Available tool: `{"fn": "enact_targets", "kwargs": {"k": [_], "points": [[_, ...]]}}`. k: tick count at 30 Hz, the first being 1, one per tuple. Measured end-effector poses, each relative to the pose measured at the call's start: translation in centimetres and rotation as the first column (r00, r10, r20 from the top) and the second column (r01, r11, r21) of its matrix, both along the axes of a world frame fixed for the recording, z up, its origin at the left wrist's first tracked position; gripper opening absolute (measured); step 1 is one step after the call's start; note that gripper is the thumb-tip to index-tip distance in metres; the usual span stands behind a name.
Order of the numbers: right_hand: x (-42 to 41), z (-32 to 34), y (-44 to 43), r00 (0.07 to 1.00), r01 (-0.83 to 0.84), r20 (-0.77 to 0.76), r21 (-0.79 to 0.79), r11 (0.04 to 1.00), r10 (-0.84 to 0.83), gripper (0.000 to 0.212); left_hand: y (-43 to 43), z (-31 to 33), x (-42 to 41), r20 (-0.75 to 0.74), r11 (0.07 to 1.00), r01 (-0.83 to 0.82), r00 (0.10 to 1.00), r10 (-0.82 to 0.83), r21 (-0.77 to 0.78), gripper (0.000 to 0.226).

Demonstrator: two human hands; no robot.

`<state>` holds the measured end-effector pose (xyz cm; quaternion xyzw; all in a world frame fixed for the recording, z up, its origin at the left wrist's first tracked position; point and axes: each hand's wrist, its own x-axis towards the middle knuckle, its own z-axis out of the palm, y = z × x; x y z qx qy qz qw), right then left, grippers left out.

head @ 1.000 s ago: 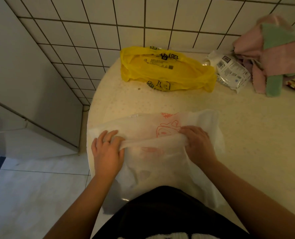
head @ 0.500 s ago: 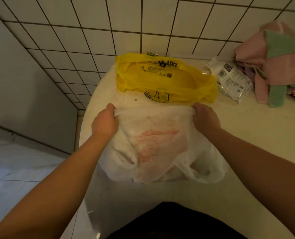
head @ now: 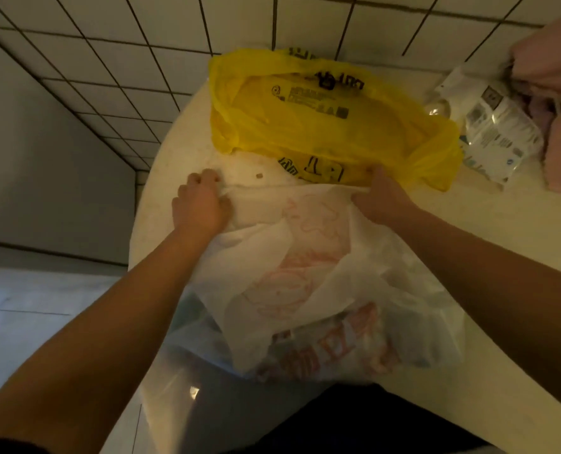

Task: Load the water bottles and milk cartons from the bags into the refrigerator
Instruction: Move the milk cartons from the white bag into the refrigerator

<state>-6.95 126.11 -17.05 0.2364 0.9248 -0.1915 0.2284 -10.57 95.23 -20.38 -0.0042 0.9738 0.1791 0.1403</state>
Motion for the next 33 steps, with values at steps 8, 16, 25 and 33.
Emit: {"fn": "enact_targets", "kwargs": {"k": [8, 16, 25, 33], "points": [[8.1, 9.4, -6.7, 0.741, -0.614, -0.417, -0.103, 0.782, 0.527, 0.074, 1.4, 8.6, 8.3, -0.179, 0.762, 0.583, 0.812, -0.555, 0.284, 0.045], [15.7, 4.6, -8.7, 0.702, -0.706, 0.078, 0.216, 0.675, 0.708, 0.076, 0.5, 5.3, 13.2, 0.132, 0.809, 0.577, 0.816, -0.563, -0.113, 0.065], [19.4, 4.7, -8.6, 0.707, -0.688, 0.004, 0.238, 0.686, 0.708, 0.027, -1.3, 5.9, 17.5, 0.018, 0.846, 0.512, 0.857, -0.516, -0.147, 0.025], [25.1, 6.5, -6.7, 0.622, -0.761, 0.055, 0.279, 0.586, 0.781, 0.038, -5.1, 5.9, 24.5, 0.240, 0.823, 0.530, 0.842, -0.483, -0.204, 0.030]]}}
